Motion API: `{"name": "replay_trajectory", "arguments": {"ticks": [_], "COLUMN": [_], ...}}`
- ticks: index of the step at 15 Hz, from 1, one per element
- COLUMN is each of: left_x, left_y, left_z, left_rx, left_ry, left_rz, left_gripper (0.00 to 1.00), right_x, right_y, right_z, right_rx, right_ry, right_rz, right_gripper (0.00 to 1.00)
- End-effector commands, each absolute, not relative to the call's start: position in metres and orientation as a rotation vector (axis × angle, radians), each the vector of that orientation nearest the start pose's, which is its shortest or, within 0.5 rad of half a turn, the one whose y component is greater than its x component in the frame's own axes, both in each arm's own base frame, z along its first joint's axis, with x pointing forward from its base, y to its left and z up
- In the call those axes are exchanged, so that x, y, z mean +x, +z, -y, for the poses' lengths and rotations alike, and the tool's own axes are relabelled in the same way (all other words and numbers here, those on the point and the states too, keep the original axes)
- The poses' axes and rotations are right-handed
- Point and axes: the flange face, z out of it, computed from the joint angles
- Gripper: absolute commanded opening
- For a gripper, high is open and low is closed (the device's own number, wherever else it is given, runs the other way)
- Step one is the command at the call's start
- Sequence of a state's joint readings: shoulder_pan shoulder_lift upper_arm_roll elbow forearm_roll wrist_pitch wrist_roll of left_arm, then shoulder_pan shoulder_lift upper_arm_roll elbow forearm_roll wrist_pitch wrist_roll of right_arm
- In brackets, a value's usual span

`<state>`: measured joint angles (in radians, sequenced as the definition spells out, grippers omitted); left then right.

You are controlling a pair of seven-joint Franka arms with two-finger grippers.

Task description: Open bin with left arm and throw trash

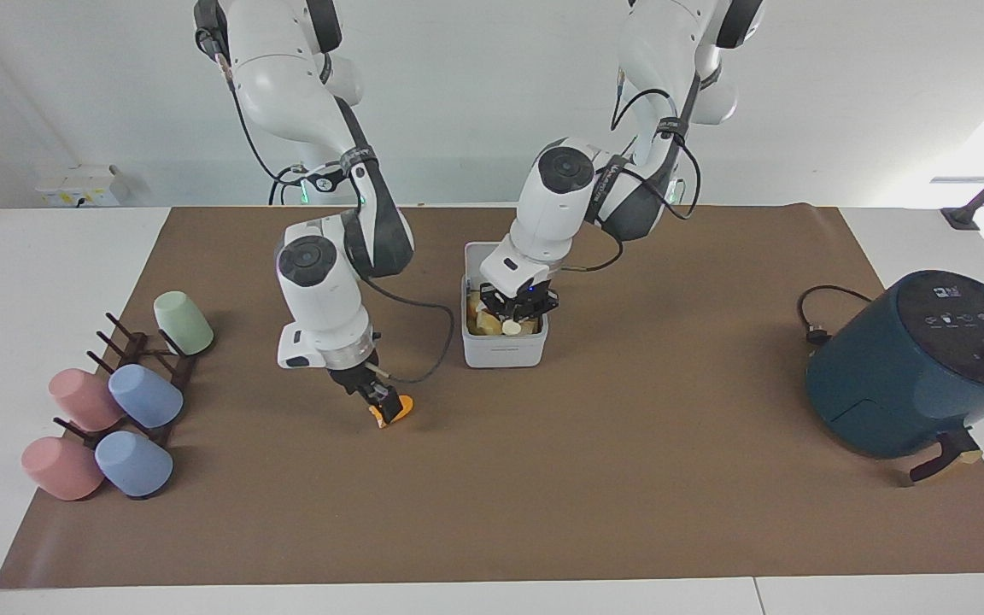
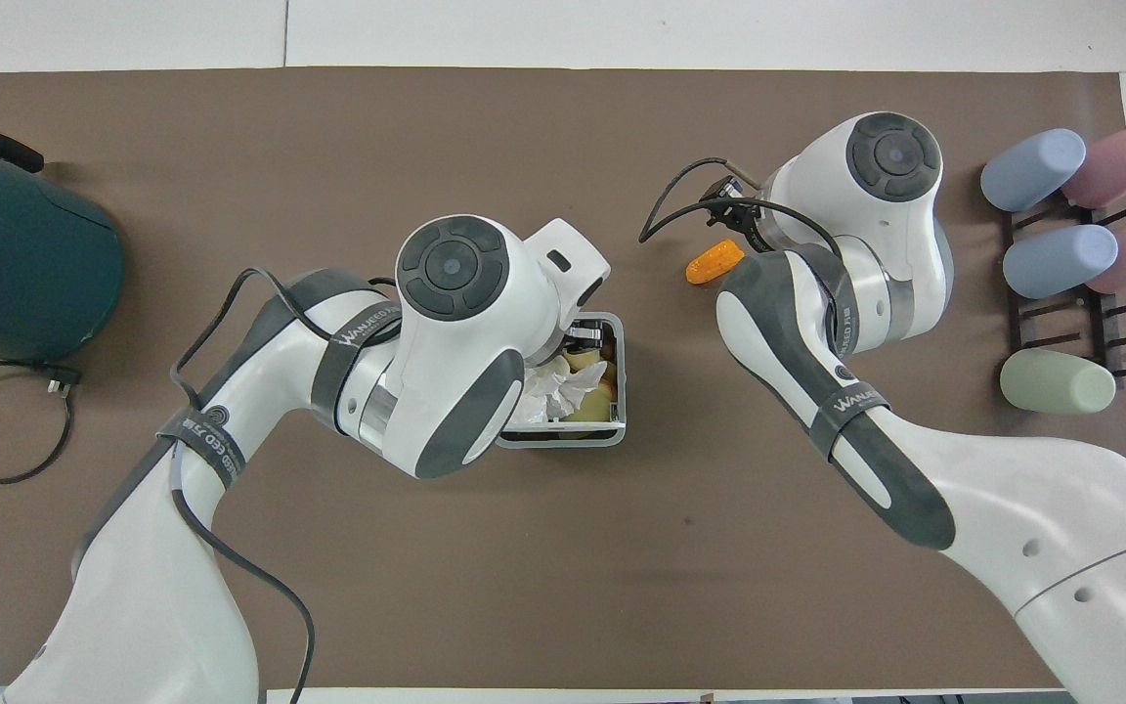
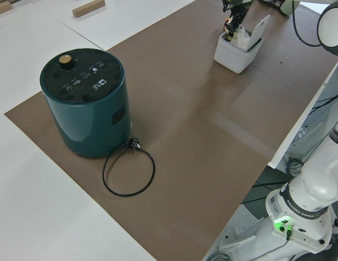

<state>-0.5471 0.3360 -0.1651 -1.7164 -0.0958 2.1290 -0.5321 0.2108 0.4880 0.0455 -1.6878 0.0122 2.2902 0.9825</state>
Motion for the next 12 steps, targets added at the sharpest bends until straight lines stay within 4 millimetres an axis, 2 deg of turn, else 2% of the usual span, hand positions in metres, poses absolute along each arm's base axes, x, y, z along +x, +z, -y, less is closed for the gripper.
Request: {"name": "replay_trajectory", "arguments": {"ticks": [1, 2, 3, 4, 5, 7, 10, 12], "left_x": [0.481, 0.482, 0.481, 0.481, 0.479, 0.468, 0.467, 0.468], "left_y": [0.392, 0.392, 0.392, 0.391, 0.386, 0.365, 0.352, 0.352], "left_z": [0.426, 0.426, 0.427, 0.426, 0.426, 0.435, 0.437, 0.437], "left_rx": [-3.285, -3.285, -3.285, -3.284, -3.276, -3.242, -3.242, -3.243], "left_ry": [0.026, 0.024, 0.024, 0.026, 0.036, 0.032, 0.036, 0.034], "left_rz": [-0.208, -0.208, -0.21, -0.213, -0.217, -0.276, -0.275, -0.275], "left_gripper": [0.0, 0.0, 0.0, 0.0, 0.0, 0.0, 0.0, 0.0], "right_x": [0.662, 0.658, 0.654, 0.653, 0.653, 0.653, 0.658, 0.654], "right_y": [0.31, 0.304, 0.298, 0.297, 0.298, 0.303, 0.319, 0.352], "right_z": [-0.169, -0.17, -0.169, -0.17, -0.175, -0.186, -0.19, -0.189], "right_rx": [-2.823, -2.823, -2.82, -2.816, -2.818, -2.819, -2.82, -2.822], "right_ry": [-0.123, -0.117, -0.114, -0.113, -0.116, -0.136, -0.151, -0.158], "right_rz": [-1.15, -1.152, -1.159, -1.159, -1.15, -1.119, -1.099, -1.091], "right_gripper": [0.95, 0.9, 0.67, 0.27, 0.0, 0.0, 0.0, 0.0]}}
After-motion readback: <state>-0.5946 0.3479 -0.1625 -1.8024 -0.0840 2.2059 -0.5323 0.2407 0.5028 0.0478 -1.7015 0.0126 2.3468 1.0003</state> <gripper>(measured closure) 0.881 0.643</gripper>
